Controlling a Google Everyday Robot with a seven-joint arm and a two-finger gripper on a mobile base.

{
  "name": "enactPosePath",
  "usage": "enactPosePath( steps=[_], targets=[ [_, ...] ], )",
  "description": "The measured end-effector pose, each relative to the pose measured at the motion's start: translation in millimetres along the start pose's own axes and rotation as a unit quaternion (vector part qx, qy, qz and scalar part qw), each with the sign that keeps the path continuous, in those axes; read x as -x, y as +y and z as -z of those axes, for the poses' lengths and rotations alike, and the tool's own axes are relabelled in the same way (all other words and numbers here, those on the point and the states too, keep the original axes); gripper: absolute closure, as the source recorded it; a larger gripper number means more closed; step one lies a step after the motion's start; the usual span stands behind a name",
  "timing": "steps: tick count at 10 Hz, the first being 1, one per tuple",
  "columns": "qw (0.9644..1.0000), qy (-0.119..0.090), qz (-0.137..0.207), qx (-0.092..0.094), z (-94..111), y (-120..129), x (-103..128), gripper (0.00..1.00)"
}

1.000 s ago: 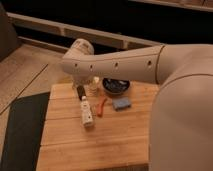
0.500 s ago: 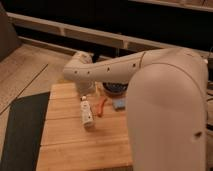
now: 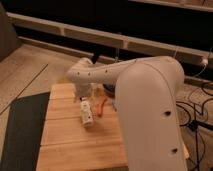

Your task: Place the bottle in the ceramic bowl

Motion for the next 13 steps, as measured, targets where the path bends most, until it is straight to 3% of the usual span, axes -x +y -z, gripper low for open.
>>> enactPosePath(
  steps=[2, 6, 8, 9, 11, 13],
  targets=[
    [0.9998, 0.01, 0.008, 0.015, -9.3, 4.8, -3.2, 0.35],
    [0.9998, 0.006, 0.014, 0.011, -5.7, 6.4, -2.7, 0.35],
    [0.9974, -0.033, 0.06, -0.023, 15.7, 0.4, 11.6, 0.35],
    [0.9961, -0.041, 0.071, -0.033, 19.7, -1.1, 14.9, 0.35],
    [0.9938, -0.042, 0.089, -0.051, 16.1, -5.1, 12.4, 0.35],
    [0.9931, -0.032, 0.1, -0.052, -1.1, -7.3, 5.3, 0.35]
  ],
)
